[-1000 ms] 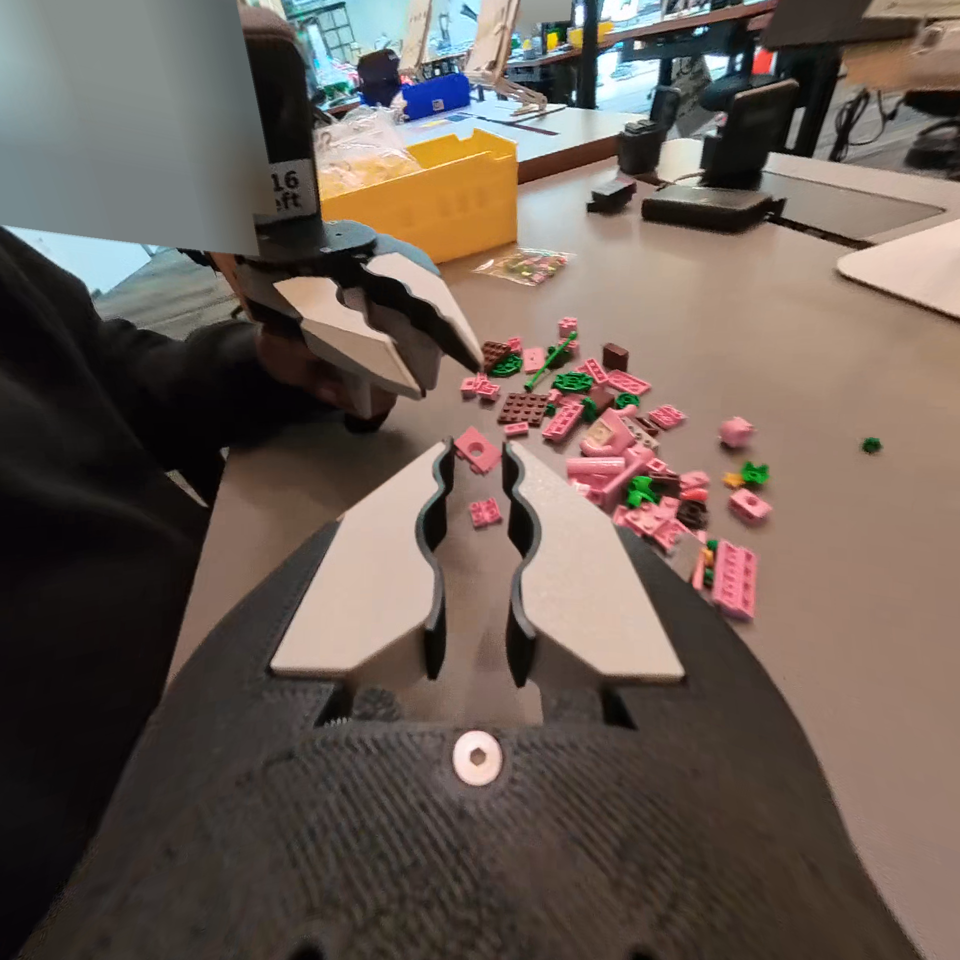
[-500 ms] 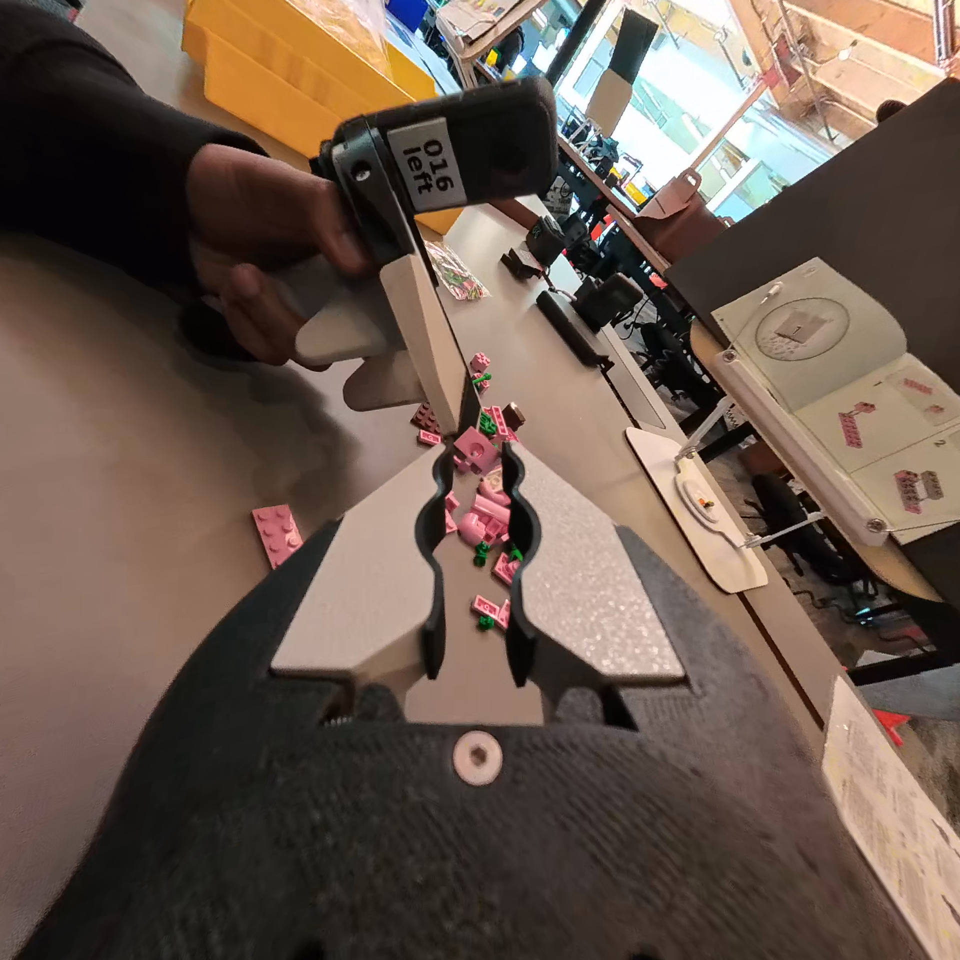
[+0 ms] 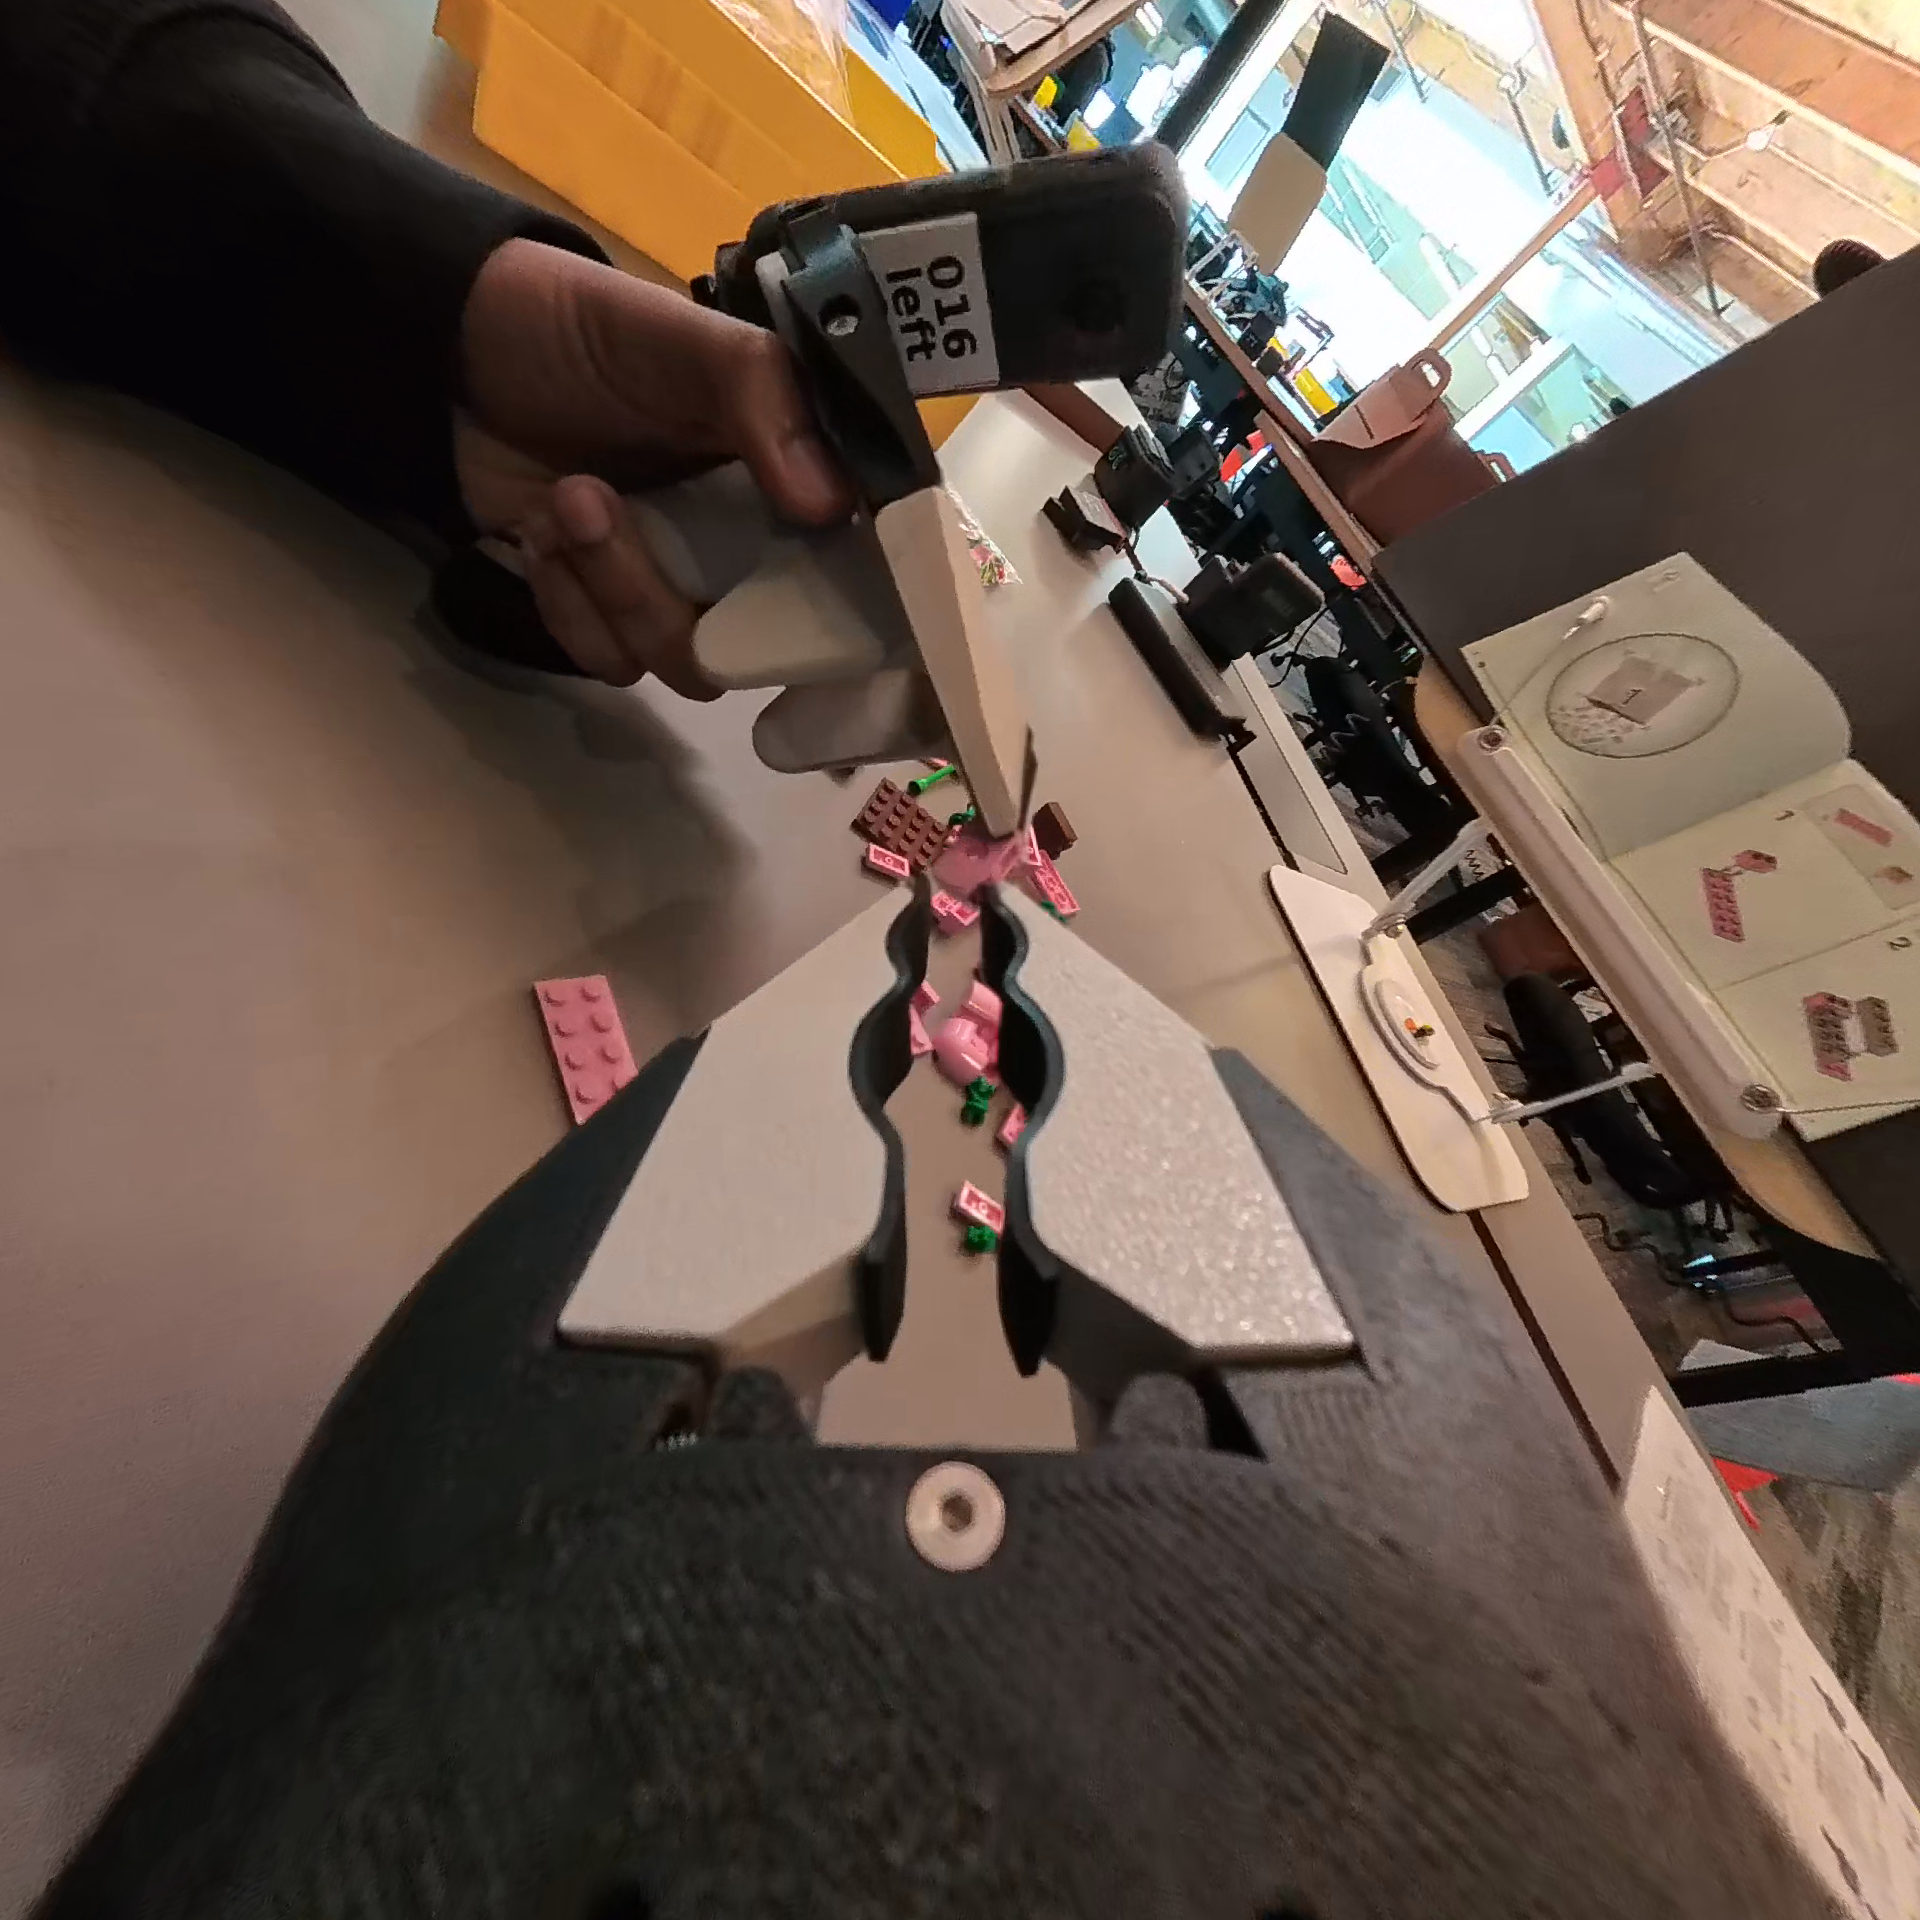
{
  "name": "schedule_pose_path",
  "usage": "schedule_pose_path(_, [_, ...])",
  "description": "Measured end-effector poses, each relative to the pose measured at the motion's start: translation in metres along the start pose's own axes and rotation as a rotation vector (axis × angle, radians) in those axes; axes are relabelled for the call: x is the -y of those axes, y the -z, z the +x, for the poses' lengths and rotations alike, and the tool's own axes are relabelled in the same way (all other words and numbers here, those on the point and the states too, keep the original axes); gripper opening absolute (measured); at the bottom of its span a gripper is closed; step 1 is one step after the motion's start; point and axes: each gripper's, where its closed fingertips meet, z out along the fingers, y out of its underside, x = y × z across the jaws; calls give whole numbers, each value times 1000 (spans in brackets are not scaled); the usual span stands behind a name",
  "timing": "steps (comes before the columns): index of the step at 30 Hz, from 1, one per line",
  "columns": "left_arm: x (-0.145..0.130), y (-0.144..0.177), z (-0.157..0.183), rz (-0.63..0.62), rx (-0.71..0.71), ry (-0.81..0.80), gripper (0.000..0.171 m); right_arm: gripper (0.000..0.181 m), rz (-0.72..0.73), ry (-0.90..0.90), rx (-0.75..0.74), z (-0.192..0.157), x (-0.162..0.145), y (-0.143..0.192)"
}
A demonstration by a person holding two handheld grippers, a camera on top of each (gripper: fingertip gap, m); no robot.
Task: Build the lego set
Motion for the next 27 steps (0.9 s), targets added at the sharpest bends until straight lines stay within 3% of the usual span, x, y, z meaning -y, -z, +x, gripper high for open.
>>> schedule_pose_path(7, [-3, -1, 0, -18, -1, -3, 7, 3, -1, -16, 30, -4, -1, -1])
schedule_pose_path(14, [-9, -4, 3, -48, -20, 12, 7, 22, 36, -17, 18, -2, 4, 1])
schedule_pose_path(21, [-11, -6, 5, -58, -37, 30, 8, 17, 29, -2, 33, -6, 4, 0])
schedule_pose_path(24, [-9, -4, 4, -43, -27, 21, 31, 16, 33, -23, 22, -2, 3, 1])
schedule_pose_path(27, [-3, -2, 9, -16, -29, -47, 40, 17, 55, -101, 29, 2, 5, 2])
